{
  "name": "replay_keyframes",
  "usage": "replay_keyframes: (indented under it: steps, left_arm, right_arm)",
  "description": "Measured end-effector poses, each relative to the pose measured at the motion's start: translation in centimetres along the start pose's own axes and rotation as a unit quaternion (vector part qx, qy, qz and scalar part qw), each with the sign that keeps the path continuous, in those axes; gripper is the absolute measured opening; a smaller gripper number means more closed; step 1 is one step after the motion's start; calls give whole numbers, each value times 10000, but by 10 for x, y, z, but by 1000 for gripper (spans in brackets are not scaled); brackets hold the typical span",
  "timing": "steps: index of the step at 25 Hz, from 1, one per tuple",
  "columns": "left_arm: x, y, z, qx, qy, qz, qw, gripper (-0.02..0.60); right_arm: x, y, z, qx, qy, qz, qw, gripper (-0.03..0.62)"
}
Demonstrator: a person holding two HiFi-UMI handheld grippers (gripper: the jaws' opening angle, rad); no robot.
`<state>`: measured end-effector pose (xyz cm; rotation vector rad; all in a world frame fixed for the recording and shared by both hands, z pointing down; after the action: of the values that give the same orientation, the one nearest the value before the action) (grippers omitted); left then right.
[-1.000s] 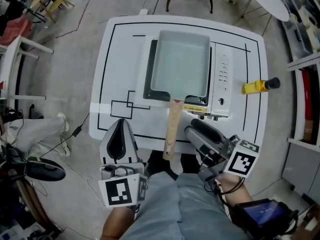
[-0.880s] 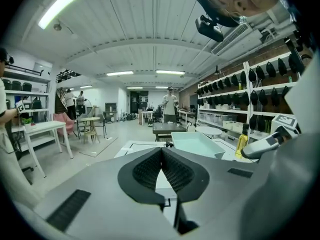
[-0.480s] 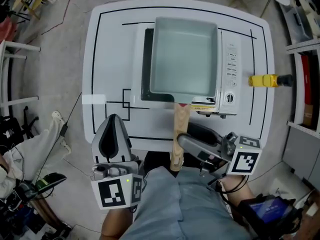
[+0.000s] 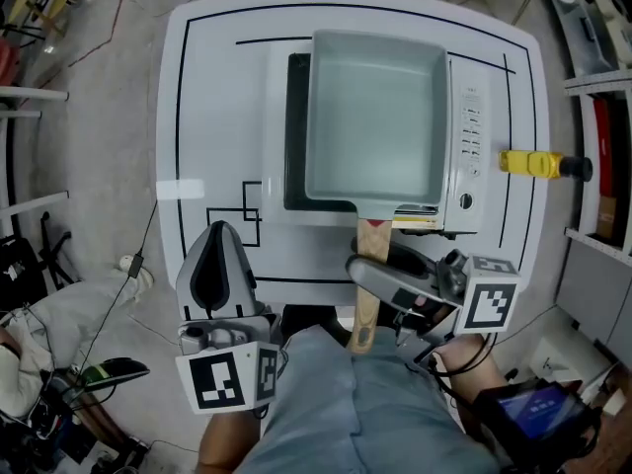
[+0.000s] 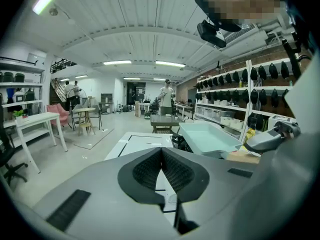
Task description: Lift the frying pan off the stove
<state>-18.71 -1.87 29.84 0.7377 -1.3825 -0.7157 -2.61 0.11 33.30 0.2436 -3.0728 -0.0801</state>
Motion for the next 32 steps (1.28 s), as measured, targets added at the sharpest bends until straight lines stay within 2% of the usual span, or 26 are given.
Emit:
replay_keyframes:
  steps: [12, 15, 32]
  left_arm:
    - [20, -2, 9, -19, 74, 124, 9999, 17]
    - [22, -2, 10, -32, 70, 139, 9999, 17]
    - [20, -6, 12, -51, 45, 93, 9999, 17]
  right_arm:
    - [12, -8, -10, 194, 124, 214, 9995, 229]
    - [12, -9, -11, 283, 133, 242, 9992, 199]
    - [15, -8, -11, 461, 256, 608, 9968, 177]
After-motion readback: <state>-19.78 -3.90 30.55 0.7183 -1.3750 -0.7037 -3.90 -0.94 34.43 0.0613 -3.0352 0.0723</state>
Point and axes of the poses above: the fingertips, and each gripper's own axes: x forward along the fingers, z to its left, y out of its underside, the point moved 2 cm from there along -x, backward along the fingers, and after that the axes turned 12 degrees about z, right-handed, at the moved point
